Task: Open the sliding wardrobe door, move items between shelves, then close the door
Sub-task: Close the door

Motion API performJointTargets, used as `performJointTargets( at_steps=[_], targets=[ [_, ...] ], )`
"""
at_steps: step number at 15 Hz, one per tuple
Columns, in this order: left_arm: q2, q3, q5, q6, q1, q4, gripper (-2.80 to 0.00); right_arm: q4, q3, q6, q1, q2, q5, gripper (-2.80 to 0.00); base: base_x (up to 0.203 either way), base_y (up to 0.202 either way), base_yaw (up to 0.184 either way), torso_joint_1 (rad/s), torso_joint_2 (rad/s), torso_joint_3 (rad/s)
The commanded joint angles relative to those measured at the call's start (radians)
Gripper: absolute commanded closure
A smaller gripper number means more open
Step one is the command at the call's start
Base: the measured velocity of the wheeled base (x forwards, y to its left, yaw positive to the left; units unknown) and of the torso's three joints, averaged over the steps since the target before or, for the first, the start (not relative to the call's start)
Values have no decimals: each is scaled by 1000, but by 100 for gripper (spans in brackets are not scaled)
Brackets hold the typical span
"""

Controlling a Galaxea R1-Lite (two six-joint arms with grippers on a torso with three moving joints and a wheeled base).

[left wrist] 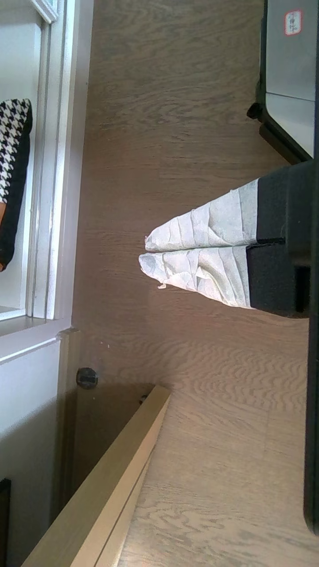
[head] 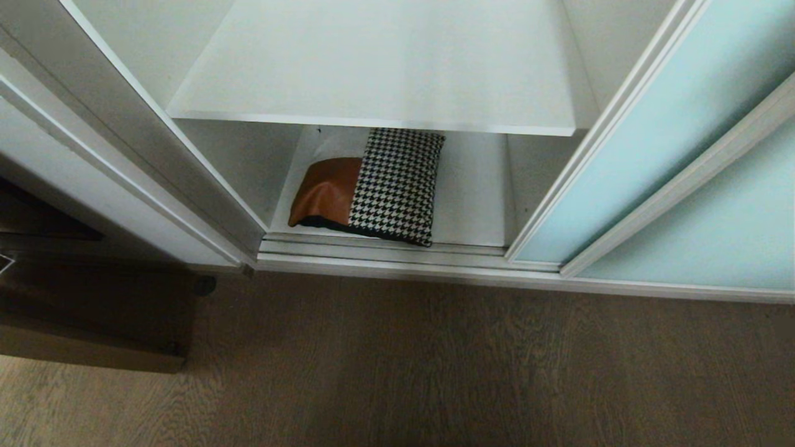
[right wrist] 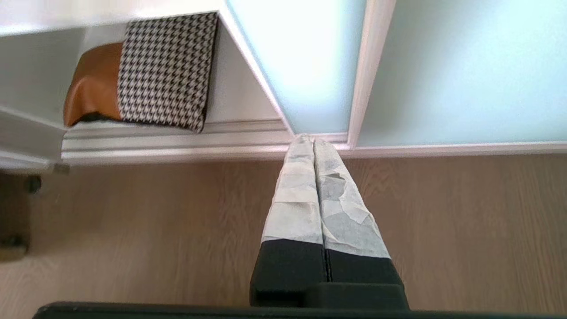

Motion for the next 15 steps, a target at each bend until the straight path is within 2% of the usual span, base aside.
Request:
performJointTargets(
  at_steps=[1, 3, 8, 11, 12, 15],
  targets=[
    [2, 2, 0, 1, 0, 0, 0, -5, -23, 0, -125, 59, 157, 0, 0, 0, 0, 0, 0, 0],
    [2, 2, 0, 1, 0, 0, 0, -3, -39, 0, -219, 62, 314, 0, 0, 0, 0, 0, 0, 0],
    [2, 0, 0, 1, 0, 0, 0, -30, -72, -2, -321, 111, 477, 0, 0, 0, 0, 0, 0, 0],
    [2, 2, 0, 1, 0, 0, 0, -125, -74, -1, -411, 162, 598, 0, 0, 0, 0, 0, 0, 0],
    [2, 0, 0, 1, 0, 0, 0, -160, -77, 0, -437, 184, 630, 0, 0, 0, 0, 0, 0, 0],
    [2, 2, 0, 1, 0, 0, 0, -202, -116, 5, -465, 231, 642, 0, 0, 0, 0, 0, 0, 0]
  ],
)
